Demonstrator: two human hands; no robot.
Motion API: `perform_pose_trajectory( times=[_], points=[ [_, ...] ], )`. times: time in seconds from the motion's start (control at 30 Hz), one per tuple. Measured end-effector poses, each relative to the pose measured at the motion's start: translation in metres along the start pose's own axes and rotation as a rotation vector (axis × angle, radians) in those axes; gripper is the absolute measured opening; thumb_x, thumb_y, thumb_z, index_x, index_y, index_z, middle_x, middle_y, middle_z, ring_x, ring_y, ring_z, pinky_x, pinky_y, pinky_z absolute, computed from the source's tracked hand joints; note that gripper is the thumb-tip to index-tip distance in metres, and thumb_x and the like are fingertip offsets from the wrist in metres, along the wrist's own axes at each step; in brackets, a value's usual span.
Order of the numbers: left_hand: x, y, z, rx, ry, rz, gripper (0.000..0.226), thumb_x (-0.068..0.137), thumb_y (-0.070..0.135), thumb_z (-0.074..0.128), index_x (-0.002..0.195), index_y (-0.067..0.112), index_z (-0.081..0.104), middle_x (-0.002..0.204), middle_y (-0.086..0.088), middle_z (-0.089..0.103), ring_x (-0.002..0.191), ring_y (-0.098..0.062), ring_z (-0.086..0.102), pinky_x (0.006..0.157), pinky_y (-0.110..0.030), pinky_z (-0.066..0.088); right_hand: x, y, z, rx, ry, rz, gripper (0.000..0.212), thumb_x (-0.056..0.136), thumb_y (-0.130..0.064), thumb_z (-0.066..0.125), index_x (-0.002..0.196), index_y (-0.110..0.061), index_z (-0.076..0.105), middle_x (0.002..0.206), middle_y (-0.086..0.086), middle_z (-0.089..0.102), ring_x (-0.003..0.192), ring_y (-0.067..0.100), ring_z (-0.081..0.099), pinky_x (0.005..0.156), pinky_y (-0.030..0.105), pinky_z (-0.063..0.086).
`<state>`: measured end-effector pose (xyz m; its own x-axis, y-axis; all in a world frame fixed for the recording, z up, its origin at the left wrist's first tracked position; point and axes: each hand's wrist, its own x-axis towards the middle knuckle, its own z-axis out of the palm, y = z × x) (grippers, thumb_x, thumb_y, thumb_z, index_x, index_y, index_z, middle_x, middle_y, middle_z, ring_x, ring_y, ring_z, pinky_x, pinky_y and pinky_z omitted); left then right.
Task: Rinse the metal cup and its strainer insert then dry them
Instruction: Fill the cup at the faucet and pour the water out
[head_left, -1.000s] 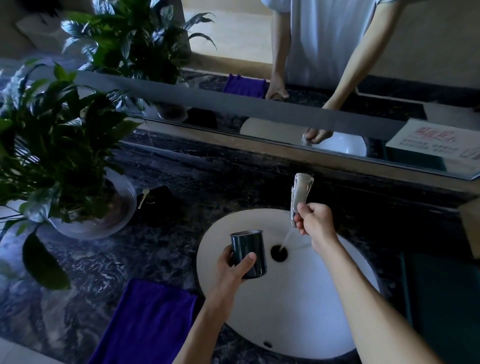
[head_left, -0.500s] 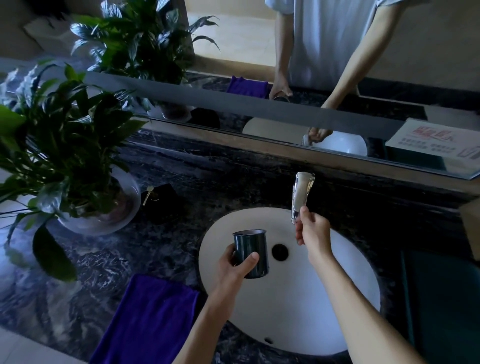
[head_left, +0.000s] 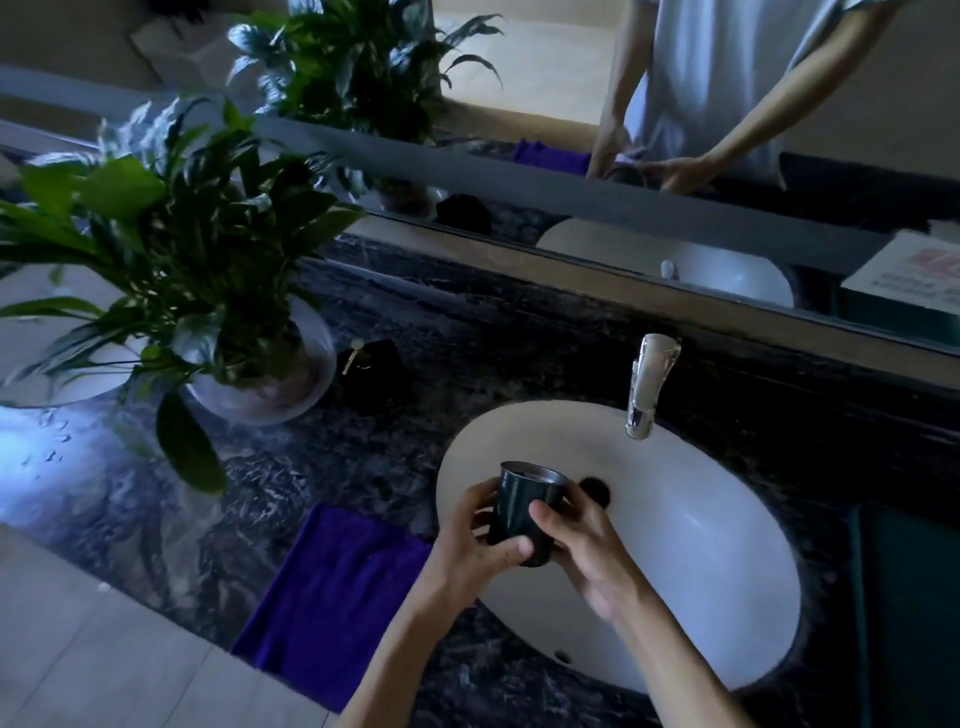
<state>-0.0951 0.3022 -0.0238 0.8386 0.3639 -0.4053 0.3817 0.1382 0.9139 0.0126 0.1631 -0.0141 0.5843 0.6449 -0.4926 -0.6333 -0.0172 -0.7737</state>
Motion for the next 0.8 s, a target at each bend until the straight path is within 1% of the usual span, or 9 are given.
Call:
perform_pose_trajectory(
  times=[0.07,0.13,0.23,0.33,0.43,0.5,0.6,0.73,0.8],
  points=[
    [-0.009,-0.007,-0.016,0.053,0.116,0.005,0.059,0.081,0.057,0.079,0.130,0.030,0.062,0.127,0.006,0.069,0.114,-0.007,0.068,0.091,-0.024,0.058,-0.002,0.003,0.004,0.022,-0.009,-0.002,0.073,0.068,-0.040,0.091,0.130,-0.014,0.065,0.125,0.015,0.072,0.117,0.031,0.069,0.088,0.043,0.059],
    [-0.016,-0.028,-0.035,0.204,0.423,0.008,0.031,0.093,0.030,0.074,0.123,0.023,0.067,0.122,-0.001,0.069,0.115,-0.021,0.067,0.090,-0.028,0.056,-0.005,0.006,0.008,0.032,0.008,0.004,0.083,0.054,-0.050,0.096,0.126,-0.018,0.069,0.122,0.011,0.074,0.114,0.027,0.070,0.084,0.037,0.060],
    [-0.031,-0.058,-0.059,0.673,0.731,-0.156,0.047,0.094,0.017,0.072,0.139,0.011,0.059,0.142,-0.017,0.056,0.133,-0.038,0.048,0.104,-0.047,0.044,-0.008,0.012,0.012,0.068,0.016,0.030,0.087,0.047,-0.052,0.097,0.122,-0.017,0.070,0.120,0.009,0.075,0.112,0.024,0.071,0.084,0.036,0.060],
    [-0.043,-0.079,-0.070,0.925,0.653,-0.282,0.079,0.097,0.052,0.060,0.161,0.020,0.028,0.171,-0.014,0.019,0.159,-0.034,0.012,0.126,-0.050,0.016,-0.010,0.020,0.016,0.064,0.011,0.055,0.089,0.049,-0.053,0.096,0.124,-0.016,0.068,0.123,0.009,0.074,0.116,0.025,0.070,0.094,0.044,0.057],
    [-0.045,-0.099,-0.070,1.022,0.546,-0.303,0.094,0.088,0.081,0.021,0.164,0.028,0.006,0.173,-0.007,-0.003,0.160,-0.029,-0.006,0.127,-0.050,0.000,-0.014,0.027,0.020,0.061,-0.012,0.059,0.084,0.054,-0.052,0.095,0.125,-0.016,0.069,0.126,0.011,0.072,0.119,0.028,0.068,0.098,0.047,0.055],
    [-0.044,-0.107,-0.071,1.035,0.565,-0.270,0.094,0.084,0.080,0.009,0.164,0.029,0.012,0.173,-0.007,0.003,0.160,-0.029,-0.002,0.128,-0.051,0.004,-0.017,0.031,0.022,0.069,-0.020,0.058,0.080,0.056,-0.052,0.094,0.124,-0.018,0.070,0.127,0.011,0.072,0.120,0.028,0.067,0.096,0.046,0.056],
    [-0.046,-0.109,-0.073,1.042,0.602,-0.183,0.081,0.092,0.070,0.013,0.159,0.029,0.034,0.170,-0.008,0.022,0.159,-0.029,0.013,0.126,-0.050,0.017,-0.021,0.035,0.024,0.086,-0.027,0.059,0.081,0.058,-0.052,0.093,0.127,-0.018,0.068,0.131,0.010,0.070,0.122,0.028,0.066,0.101,0.049,0.052],
    [-0.045,-0.111,-0.072,1.023,0.638,-0.082,0.060,0.101,0.052,0.029,0.147,0.024,0.056,0.162,-0.010,0.041,0.155,-0.032,0.029,0.120,-0.050,0.030,-0.027,0.035,0.024,0.080,-0.020,0.060,0.086,0.060,-0.053,0.092,0.132,-0.016,0.064,0.133,0.011,0.068,0.124,0.028,0.065,0.102,0.049,0.051],
    [-0.044,-0.110,-0.071,0.979,0.682,-0.027,0.041,0.103,0.037,0.050,0.136,0.019,0.067,0.155,-0.010,0.052,0.150,-0.033,0.039,0.114,-0.052,0.035,-0.030,0.034,0.024,0.071,-0.005,0.062,0.087,0.060,-0.055,0.091,0.133,-0.016,0.064,0.133,0.011,0.069,0.124,0.028,0.065,0.098,0.045,0.053]
  ],
)
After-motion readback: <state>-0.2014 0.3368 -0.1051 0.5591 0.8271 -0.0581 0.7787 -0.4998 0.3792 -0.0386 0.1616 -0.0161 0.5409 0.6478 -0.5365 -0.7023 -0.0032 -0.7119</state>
